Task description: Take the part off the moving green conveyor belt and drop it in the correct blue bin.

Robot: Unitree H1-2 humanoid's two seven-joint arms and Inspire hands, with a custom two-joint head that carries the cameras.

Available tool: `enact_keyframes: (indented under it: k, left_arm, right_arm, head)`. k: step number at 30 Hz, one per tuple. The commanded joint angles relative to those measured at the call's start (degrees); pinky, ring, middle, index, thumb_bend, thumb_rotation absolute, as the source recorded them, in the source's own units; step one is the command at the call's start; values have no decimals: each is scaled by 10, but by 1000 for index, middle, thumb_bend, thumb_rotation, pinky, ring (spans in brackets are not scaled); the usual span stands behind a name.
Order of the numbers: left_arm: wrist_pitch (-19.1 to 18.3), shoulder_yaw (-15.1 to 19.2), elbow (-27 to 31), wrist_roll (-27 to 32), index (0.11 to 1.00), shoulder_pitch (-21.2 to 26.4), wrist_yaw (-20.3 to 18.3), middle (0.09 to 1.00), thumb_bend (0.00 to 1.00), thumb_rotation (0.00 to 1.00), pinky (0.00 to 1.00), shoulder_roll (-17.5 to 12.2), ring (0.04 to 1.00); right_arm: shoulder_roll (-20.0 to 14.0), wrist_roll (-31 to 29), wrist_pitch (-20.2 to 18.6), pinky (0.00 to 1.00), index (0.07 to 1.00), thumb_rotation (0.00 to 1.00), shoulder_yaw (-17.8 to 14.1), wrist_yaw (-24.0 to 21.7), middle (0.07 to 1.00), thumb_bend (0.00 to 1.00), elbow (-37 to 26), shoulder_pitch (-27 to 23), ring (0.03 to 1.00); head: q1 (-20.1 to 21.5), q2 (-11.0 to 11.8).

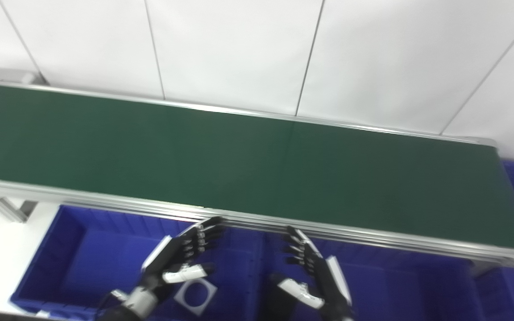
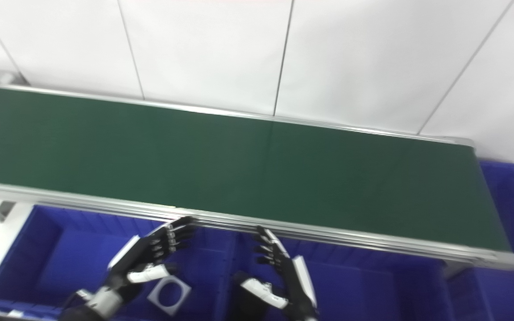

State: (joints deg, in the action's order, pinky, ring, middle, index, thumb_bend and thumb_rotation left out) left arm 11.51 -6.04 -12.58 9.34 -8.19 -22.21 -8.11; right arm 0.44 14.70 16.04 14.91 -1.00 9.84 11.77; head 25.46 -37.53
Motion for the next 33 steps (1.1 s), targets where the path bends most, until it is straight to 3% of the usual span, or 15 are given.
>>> enact_keyframes:
  k: [1, 11, 19, 27, 30, 33]
  left_arm:
    - [12, 5, 10, 16, 885, 15, -10, 856, 1000, 410, 879, -8, 880]
    - [-2, 15, 18, 27, 887, 22, -18, 861, 956, 373, 897, -20, 886]
    - [-15, 12, 36, 20, 877, 18, -13, 855, 981, 368, 862, -18, 867]
    - [-1, 3, 38, 7, 873, 16, -7, 843, 990, 391, 832, -7, 853]
    - [-4, 0, 43, 3, 873, 15, -4, 847, 1000, 403, 833, -5, 860]
    - [3, -3, 46, -7, 878, 16, -4, 846, 1000, 418, 830, -7, 857]
  right_arm:
    - [14, 7, 14, 720, 911, 600, 5, 11, 864, 809, -6, -14, 806]
    - [27, 14, 23, 744, 905, 611, 8, 24, 873, 824, 17, -31, 809]
    - [21, 8, 12, 743, 907, 594, 6, 18, 865, 809, -3, -24, 808]
    - [8, -4, -5, 709, 907, 611, -1, 9, 855, 810, -32, -17, 795]
    - [5, -9, -5, 701, 901, 611, -3, 7, 842, 792, -36, -17, 782]
    - [6, -7, -9, 691, 898, 611, -4, 12, 839, 785, -44, -15, 774]
  head:
    - [12, -3]
    - [28, -18]
    - [-23, -37]
    - [-61, -56]
    - [-62, -61]
    - [-33, -66]
